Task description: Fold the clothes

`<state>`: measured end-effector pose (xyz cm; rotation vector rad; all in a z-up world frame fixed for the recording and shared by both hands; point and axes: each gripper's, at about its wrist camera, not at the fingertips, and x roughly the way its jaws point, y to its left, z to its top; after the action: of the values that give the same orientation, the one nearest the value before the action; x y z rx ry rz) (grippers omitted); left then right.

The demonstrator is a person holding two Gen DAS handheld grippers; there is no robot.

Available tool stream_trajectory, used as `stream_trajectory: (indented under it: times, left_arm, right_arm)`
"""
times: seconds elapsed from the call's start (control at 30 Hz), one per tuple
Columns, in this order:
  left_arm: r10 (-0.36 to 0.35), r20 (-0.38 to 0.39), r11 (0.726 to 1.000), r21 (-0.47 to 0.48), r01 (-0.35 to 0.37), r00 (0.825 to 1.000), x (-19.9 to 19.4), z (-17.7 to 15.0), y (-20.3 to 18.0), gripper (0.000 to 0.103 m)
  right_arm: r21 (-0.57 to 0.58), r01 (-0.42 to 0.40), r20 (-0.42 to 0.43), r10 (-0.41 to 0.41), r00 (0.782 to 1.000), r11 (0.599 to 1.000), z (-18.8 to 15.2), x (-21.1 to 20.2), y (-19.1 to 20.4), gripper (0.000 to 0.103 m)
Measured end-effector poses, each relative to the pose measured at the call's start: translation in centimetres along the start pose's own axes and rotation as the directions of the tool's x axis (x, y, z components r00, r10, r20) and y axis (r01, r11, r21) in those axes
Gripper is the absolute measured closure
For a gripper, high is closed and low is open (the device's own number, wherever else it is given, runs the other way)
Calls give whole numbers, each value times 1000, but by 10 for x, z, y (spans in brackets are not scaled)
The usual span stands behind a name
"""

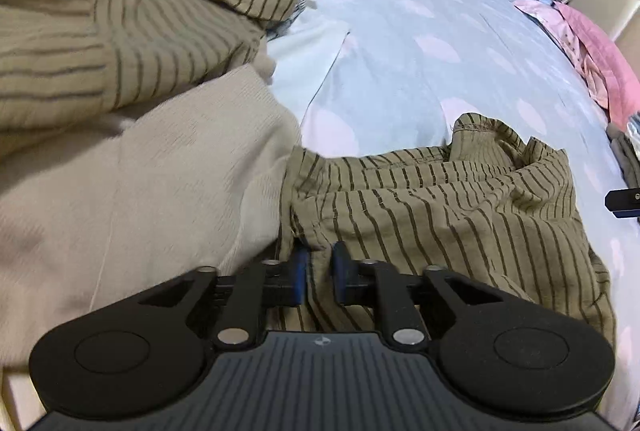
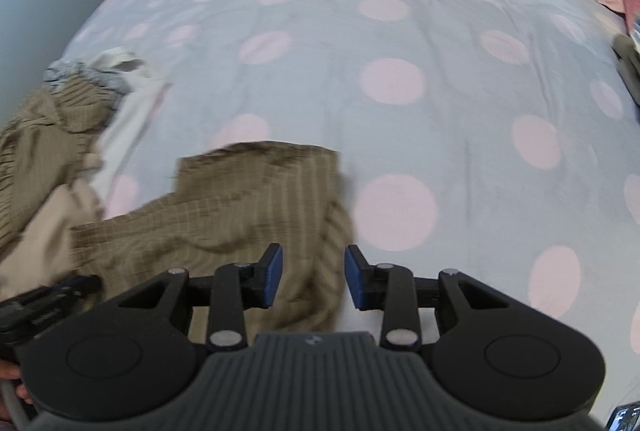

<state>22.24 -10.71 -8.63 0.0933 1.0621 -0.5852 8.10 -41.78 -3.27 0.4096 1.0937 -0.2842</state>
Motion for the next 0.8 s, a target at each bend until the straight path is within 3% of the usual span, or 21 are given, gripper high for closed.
stream_trajectory:
  times: [0.07,0.3,0.4,0.5,0.67,0.8]
  left_arm:
    - [7,11,1000,23,-8,1000,1,2,-1,102]
    - [41,96,995,92,-49,995,-24,35,-5,103]
    - [92,73,990,98,-99,993,-16,50,3,103]
    - [87,39,990,105,-90,995,-6,52,9,103]
    - [83,51,989,120,-88,995,-5,46,8,103]
    - [88,57,990,106,-94,994,-6,44,9,102]
  right_arm:
    - [14,5,-11,-5,1000,1000,-1,7,-6,66]
    - [21,9,-5,-9,1000,1000,1,19,-17,66]
    - [38,-6,13,5,1000,999,8,25,-19,66]
    - [51,-41,31,40,999,998,15,31,-21,66]
    - [62,-33,31,31,999,998,25,51,-22,66]
    - [115,-106,-13,108,994,988,28,68,-30,66]
